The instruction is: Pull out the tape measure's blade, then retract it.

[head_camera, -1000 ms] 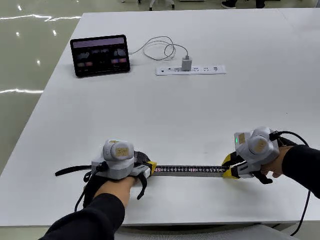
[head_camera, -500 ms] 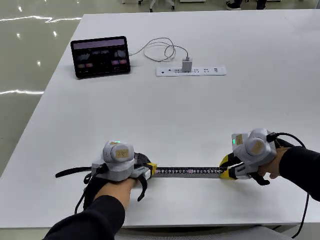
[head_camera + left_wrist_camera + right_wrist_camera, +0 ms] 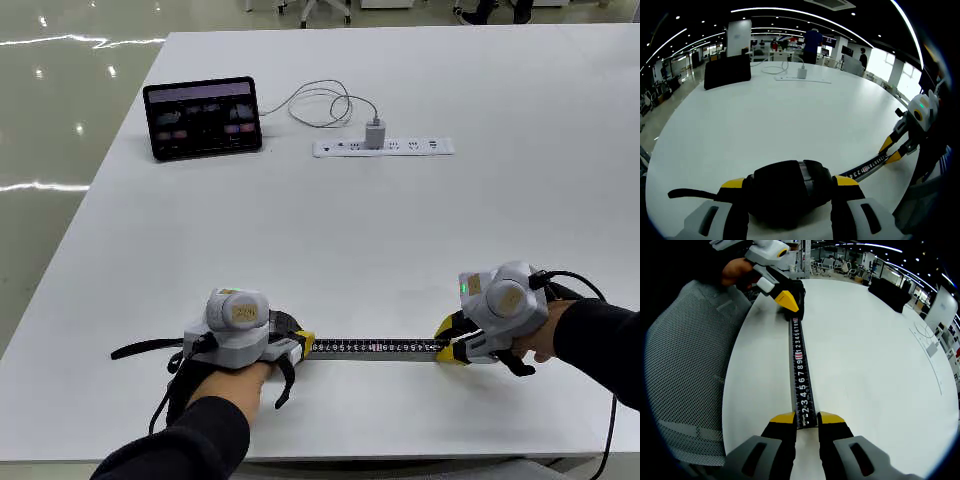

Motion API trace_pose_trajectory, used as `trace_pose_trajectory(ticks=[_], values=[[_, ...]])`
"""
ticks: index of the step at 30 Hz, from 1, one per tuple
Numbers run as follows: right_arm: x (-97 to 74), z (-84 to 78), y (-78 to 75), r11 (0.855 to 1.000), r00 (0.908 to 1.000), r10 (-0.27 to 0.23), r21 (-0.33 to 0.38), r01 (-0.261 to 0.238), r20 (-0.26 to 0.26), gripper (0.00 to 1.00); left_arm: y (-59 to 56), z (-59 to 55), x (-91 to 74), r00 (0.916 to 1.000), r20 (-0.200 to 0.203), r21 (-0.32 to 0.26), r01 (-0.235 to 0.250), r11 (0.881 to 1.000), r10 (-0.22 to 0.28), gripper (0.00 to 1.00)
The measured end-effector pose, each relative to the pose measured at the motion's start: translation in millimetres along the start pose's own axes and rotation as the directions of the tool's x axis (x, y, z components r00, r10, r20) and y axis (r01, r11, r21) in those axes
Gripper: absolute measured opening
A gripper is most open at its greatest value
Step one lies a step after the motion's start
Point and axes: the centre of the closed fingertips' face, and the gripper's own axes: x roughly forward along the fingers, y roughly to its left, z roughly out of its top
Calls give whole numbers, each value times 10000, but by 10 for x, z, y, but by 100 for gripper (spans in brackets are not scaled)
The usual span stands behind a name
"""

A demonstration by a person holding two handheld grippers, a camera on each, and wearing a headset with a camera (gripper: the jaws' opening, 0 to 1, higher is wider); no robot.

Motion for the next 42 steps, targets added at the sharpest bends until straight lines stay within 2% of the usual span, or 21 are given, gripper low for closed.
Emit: trace_pose_trajectory(ticks=[42], values=[[161, 249, 16, 9999, 9990, 119, 5, -119, 430, 12, -1, 1, 4, 10000, 31, -41, 33, 10000, -33, 63]])
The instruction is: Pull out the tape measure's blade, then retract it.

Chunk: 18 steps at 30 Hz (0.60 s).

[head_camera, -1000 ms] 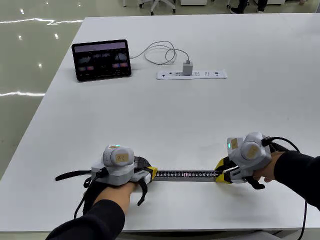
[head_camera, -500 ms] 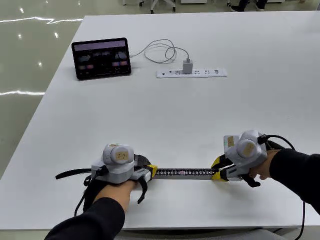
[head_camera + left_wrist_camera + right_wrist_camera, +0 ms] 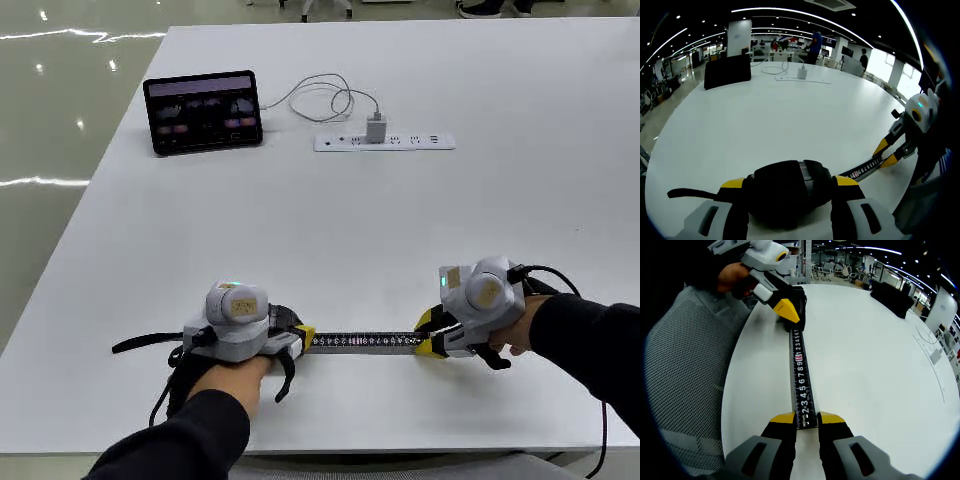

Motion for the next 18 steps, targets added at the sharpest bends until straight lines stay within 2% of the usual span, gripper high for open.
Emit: trace_pose_trajectory(ticks=[18], values=[[87, 111, 6, 10000, 9998, 10, 29, -11, 203, 12, 3, -1, 1, 10000, 2, -12, 1, 10000, -1, 63]])
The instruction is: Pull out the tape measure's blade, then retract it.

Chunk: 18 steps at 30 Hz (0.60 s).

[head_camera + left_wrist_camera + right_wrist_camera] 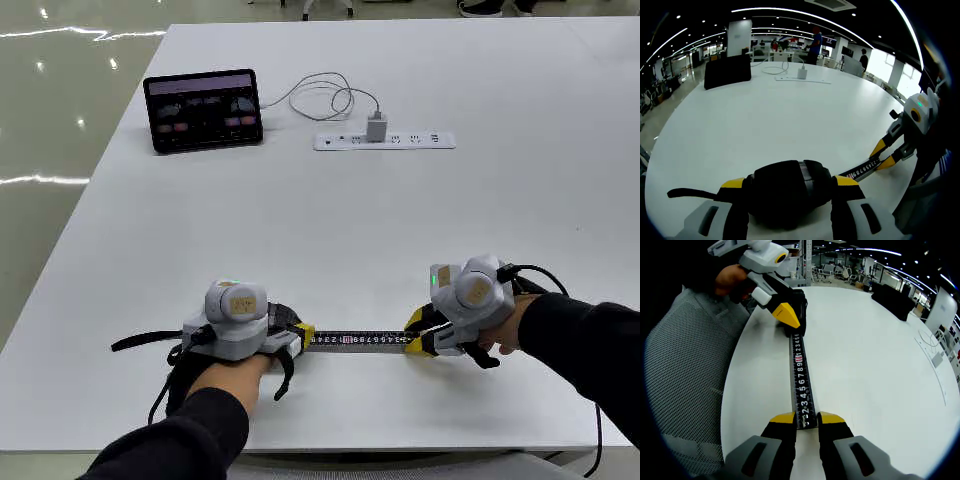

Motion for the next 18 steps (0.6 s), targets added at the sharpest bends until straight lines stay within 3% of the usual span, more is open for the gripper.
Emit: trace_pose_trajectory(ticks=[18], values=[[69, 100, 10, 10000, 9998, 84, -31, -84, 165, 12, -1, -1, -3, 10000, 2, -7, -2, 10000, 2, 63]])
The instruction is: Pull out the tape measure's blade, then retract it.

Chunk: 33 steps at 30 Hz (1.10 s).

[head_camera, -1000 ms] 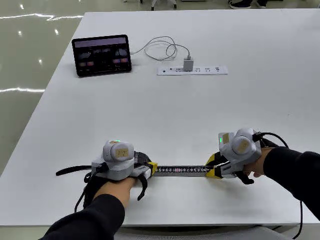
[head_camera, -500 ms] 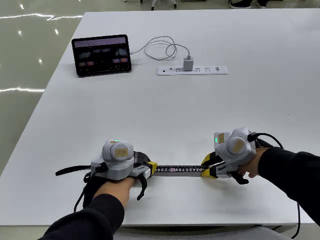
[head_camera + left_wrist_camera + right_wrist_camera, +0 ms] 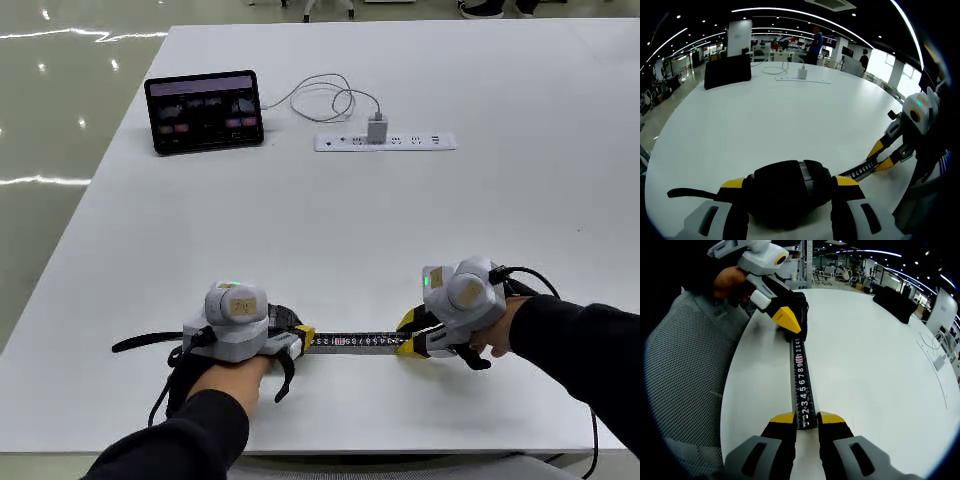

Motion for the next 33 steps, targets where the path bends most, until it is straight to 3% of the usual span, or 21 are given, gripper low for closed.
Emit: trace_pose_trajectory(ticks=[33], values=[[91, 144, 11, 10000, 9994, 27, -65, -25, 336, 12, -4, 3, -2, 10000, 15, -29, 19, 10000, -19, 63]])
